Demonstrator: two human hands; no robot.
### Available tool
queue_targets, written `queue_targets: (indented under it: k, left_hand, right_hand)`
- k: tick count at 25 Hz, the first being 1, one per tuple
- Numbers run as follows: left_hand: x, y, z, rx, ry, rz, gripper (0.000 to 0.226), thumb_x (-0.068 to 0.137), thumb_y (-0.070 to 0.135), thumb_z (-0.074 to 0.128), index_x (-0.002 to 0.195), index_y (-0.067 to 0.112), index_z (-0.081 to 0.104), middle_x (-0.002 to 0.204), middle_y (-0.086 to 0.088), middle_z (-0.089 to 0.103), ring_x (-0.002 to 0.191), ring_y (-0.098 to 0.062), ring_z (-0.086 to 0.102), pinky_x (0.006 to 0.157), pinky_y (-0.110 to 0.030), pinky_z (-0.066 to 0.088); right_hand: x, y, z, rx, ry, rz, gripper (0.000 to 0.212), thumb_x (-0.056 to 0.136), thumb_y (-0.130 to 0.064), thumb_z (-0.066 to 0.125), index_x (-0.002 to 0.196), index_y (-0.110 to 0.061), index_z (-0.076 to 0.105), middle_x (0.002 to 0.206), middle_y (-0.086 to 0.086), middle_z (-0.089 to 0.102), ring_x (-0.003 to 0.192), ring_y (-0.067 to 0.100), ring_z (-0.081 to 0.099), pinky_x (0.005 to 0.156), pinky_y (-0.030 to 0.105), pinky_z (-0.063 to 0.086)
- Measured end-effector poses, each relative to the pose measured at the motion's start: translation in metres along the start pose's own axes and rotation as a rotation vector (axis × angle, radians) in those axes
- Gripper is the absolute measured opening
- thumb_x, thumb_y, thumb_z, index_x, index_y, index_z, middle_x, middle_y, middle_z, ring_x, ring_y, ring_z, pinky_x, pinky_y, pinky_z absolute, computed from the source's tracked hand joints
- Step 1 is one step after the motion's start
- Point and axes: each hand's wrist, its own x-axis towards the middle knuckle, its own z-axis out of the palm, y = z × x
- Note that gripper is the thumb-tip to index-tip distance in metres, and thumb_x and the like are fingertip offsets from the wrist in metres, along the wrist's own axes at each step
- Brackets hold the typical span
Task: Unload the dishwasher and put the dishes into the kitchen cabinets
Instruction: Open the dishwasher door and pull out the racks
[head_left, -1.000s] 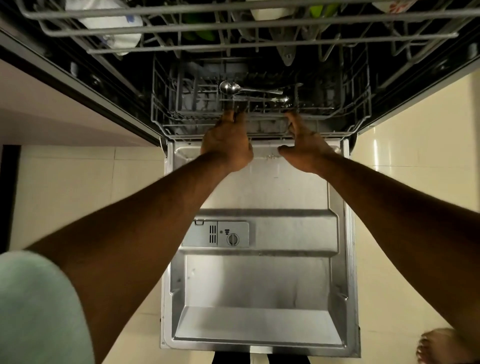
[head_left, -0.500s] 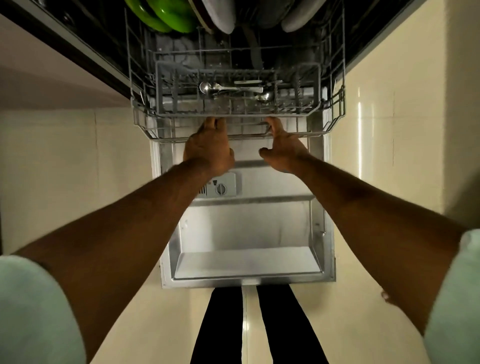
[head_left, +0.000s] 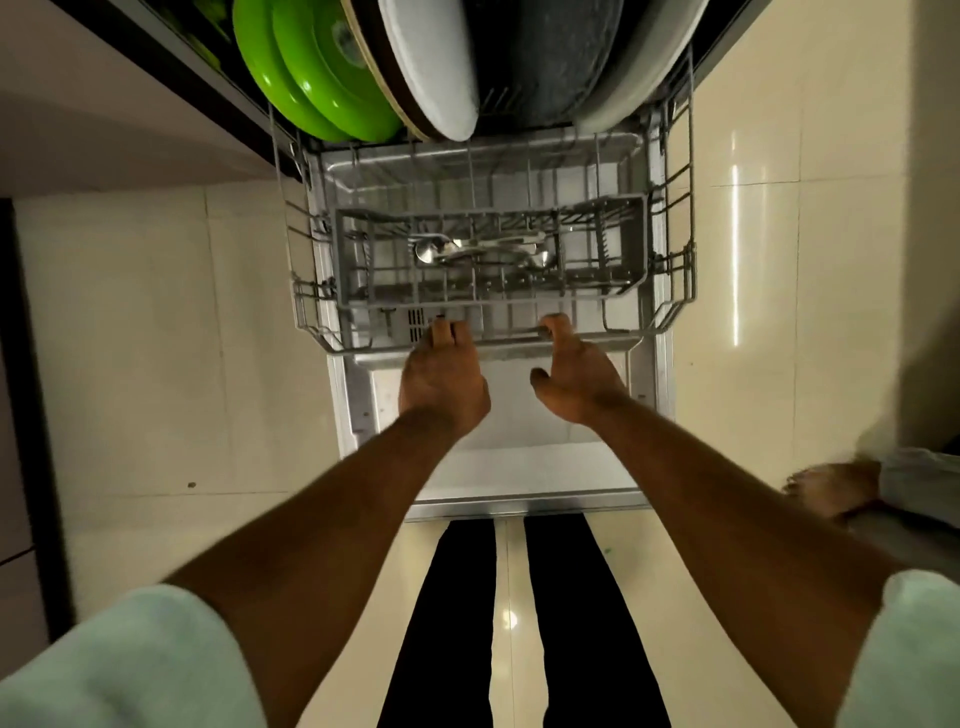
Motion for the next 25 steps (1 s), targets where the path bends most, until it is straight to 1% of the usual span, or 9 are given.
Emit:
queue_targets:
  k: [2, 4, 8, 11, 14, 16, 20, 23, 25]
  left_hand:
    - [-0.016, 0.0, 0.012, 0.078, -0.045, 0.032, 0.063, 0.081, 0.026, 0.061, 0.135, 0.006, 0.036, 0.131, -0.016, 0.043, 0.115, -0.03, 0.048, 0.094, -0.037, 0.045]
    - [-0.031, -0.001, 0.023, 0.14, -0.097, 0.083, 0.056, 0.082, 0.023, 0.06, 0.131, 0.006, 0.039, 0.13, -0.016, 0.044, 0.113, -0.03, 0.048, 0.093, -0.037, 0.044]
    - [-0.053, 0.001, 0.037, 0.179, -0.245, 0.137, 0.043, 0.088, 0.02, 0.051, 0.129, 0.009, 0.045, 0.128, -0.013, 0.049, 0.116, -0.029, 0.048, 0.098, -0.038, 0.042]
    - [-0.066, 0.004, 0.046, 0.21, -0.312, 0.138, 0.031, 0.091, 0.019, 0.047, 0.12, 0.012, 0.055, 0.117, -0.01, 0.06, 0.109, -0.026, 0.054, 0.094, -0.038, 0.047]
    - [-0.079, 0.001, 0.057, 0.256, -0.361, 0.186, 0.026, 0.092, 0.017, 0.05, 0.116, 0.013, 0.059, 0.109, -0.009, 0.064, 0.104, -0.026, 0.057, 0.087, -0.039, 0.051]
    - [-0.086, -0.003, 0.063, 0.251, -0.361, 0.196, 0.023, 0.095, 0.02, 0.052, 0.115, 0.014, 0.062, 0.108, -0.009, 0.066, 0.103, -0.026, 0.059, 0.085, -0.039, 0.052]
    - [-0.085, -0.005, 0.066, 0.225, -0.373, 0.196, 0.028, 0.1, 0.03, 0.047, 0.117, 0.015, 0.063, 0.11, -0.01, 0.066, 0.105, -0.027, 0.06, 0.087, -0.038, 0.053]
    - [-0.083, -0.006, 0.062, 0.16, -0.419, 0.164, 0.034, 0.1, 0.037, 0.045, 0.12, 0.014, 0.061, 0.115, -0.011, 0.064, 0.106, -0.027, 0.061, 0.089, -0.038, 0.052]
    - [-0.087, -0.005, 0.056, 0.076, -0.396, 0.132, 0.043, 0.1, 0.045, 0.042, 0.127, 0.013, 0.052, 0.121, -0.011, 0.061, 0.109, -0.027, 0.059, 0.091, -0.04, 0.05]
  right_hand:
    - [-0.016, 0.008, 0.011, -0.048, -0.022, 0.027, 0.058, 0.091, -0.024, 0.06, 0.138, -0.024, 0.027, 0.118, 0.013, 0.064, 0.09, 0.027, 0.064, 0.072, 0.03, 0.05]
    - [-0.031, 0.014, 0.02, -0.094, -0.048, 0.043, 0.052, 0.092, -0.028, 0.057, 0.137, -0.024, 0.031, 0.117, 0.014, 0.064, 0.094, 0.029, 0.064, 0.075, 0.031, 0.051]
    - [-0.051, 0.025, 0.032, -0.177, -0.13, 0.059, 0.032, 0.093, -0.03, 0.053, 0.122, -0.021, 0.045, 0.106, 0.011, 0.063, 0.093, 0.029, 0.062, 0.072, 0.031, 0.047]
    - [-0.055, 0.035, 0.04, -0.257, -0.225, 0.07, 0.022, 0.087, -0.024, 0.056, 0.108, -0.02, 0.055, 0.104, 0.008, 0.063, 0.093, 0.027, 0.062, 0.078, 0.033, 0.053]
    - [-0.058, 0.042, 0.048, -0.351, -0.343, 0.05, 0.02, 0.087, -0.018, 0.055, 0.107, -0.018, 0.057, 0.105, 0.009, 0.061, 0.095, 0.028, 0.061, 0.08, 0.032, 0.052]
    - [-0.061, 0.046, 0.055, -0.341, -0.376, 0.04, 0.019, 0.088, -0.016, 0.054, 0.107, -0.016, 0.057, 0.105, 0.01, 0.062, 0.094, 0.028, 0.062, 0.081, 0.035, 0.054]
    - [-0.067, 0.048, 0.056, -0.34, -0.332, 0.02, 0.021, 0.087, -0.017, 0.059, 0.108, -0.018, 0.057, 0.103, 0.008, 0.064, 0.089, 0.024, 0.063, 0.078, 0.032, 0.055]
    - [-0.069, 0.043, 0.055, -0.369, -0.336, 0.033, 0.023, 0.092, -0.021, 0.058, 0.115, -0.018, 0.054, 0.107, 0.008, 0.062, 0.088, 0.021, 0.059, 0.074, 0.029, 0.05]
    - [-0.071, 0.036, 0.054, -0.393, -0.351, 0.045, 0.024, 0.094, -0.027, 0.057, 0.116, -0.019, 0.053, 0.109, 0.007, 0.061, 0.087, 0.019, 0.057, 0.072, 0.029, 0.048]
